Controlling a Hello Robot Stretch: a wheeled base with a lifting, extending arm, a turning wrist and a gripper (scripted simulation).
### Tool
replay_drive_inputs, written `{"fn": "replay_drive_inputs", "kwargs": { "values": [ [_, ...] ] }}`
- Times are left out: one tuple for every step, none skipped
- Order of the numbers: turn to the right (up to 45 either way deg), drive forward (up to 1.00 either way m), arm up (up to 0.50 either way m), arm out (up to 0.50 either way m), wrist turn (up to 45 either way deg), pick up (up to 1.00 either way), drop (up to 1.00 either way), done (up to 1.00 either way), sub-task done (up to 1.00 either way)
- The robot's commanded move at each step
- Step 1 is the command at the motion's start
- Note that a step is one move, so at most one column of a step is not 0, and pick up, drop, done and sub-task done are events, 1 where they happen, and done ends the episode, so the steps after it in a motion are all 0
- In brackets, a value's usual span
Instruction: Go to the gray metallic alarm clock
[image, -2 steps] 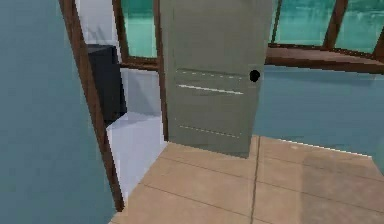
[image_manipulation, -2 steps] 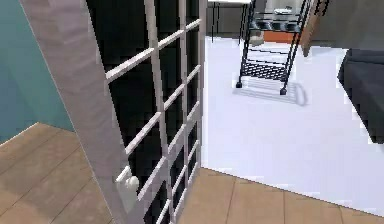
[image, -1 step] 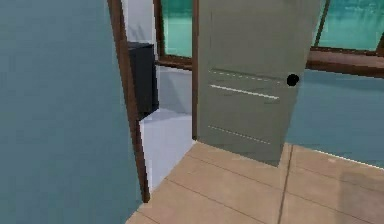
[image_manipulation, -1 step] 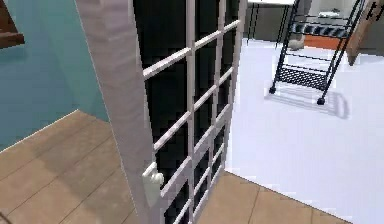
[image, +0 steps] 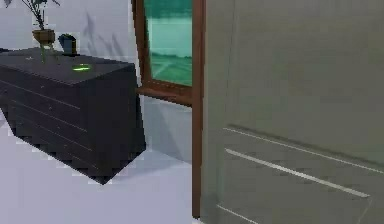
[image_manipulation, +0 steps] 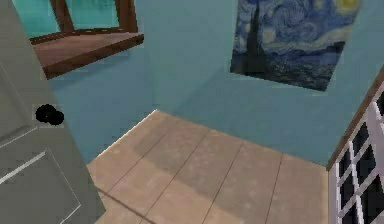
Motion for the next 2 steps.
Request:
{"fn": "replay_drive_inputs", "kwargs": {
  "values": [
    [0.0, 0.55, 0.00, 0.00, 0.0, 0.00, 0.00, 0.00, 0.00],
    [-45.0, 0.00, 0.00, 0.00, 0.0, 0.00, 0.00, 0.00, 0.00]
  ]
}}
